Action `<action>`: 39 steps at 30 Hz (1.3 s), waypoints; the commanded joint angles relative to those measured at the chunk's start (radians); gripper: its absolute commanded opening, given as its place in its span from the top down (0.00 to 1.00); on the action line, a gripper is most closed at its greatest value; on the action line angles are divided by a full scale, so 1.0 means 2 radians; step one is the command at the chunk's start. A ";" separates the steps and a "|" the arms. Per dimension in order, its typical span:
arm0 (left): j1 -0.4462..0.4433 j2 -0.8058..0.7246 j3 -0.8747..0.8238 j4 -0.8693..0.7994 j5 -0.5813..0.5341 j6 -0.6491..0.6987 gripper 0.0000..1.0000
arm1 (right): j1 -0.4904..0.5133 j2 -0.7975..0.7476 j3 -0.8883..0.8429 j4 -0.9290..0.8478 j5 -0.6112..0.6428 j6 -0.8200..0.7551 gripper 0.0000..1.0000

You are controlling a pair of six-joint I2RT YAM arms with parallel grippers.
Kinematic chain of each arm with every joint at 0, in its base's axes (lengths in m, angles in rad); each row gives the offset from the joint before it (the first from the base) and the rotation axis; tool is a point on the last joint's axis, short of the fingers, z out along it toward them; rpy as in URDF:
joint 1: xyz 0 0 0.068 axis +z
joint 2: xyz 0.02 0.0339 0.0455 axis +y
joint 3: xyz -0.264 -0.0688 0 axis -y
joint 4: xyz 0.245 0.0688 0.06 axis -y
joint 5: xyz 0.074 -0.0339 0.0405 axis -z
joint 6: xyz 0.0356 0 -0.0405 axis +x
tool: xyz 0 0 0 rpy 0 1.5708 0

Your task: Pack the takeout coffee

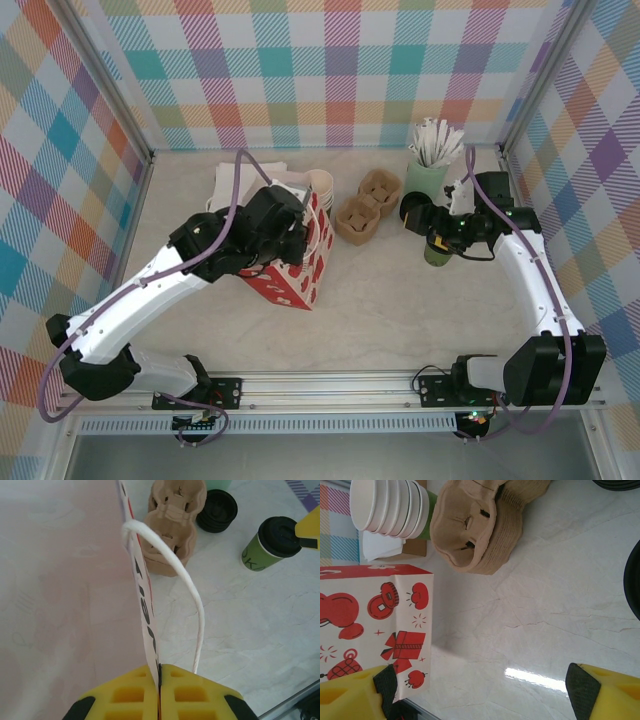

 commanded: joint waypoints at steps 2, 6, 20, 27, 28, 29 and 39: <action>-0.007 0.017 -0.021 0.031 0.026 0.000 1.00 | 0.001 0.005 0.002 0.002 0.000 -0.016 0.12; -0.007 0.026 -0.032 0.027 0.037 0.003 1.00 | 0.003 0.011 0.010 -0.002 0.010 -0.024 0.13; -0.007 0.012 -0.031 0.030 0.053 0.005 0.45 | 0.098 0.100 0.133 -0.060 0.143 -0.118 0.15; -0.007 -0.054 -0.044 0.041 0.008 -0.011 0.27 | 0.144 0.216 0.267 -0.105 0.205 -0.192 0.14; -0.007 -0.062 -0.046 0.039 0.000 -0.013 0.25 | 0.146 0.232 0.285 -0.112 0.203 -0.197 0.15; -0.007 -0.073 -0.048 0.034 -0.012 -0.015 0.24 | 0.148 0.251 0.307 -0.118 0.204 -0.197 0.16; -0.006 -0.158 -0.073 -0.032 -0.126 -0.061 0.17 | 0.171 0.411 0.463 -0.178 0.255 -0.255 0.23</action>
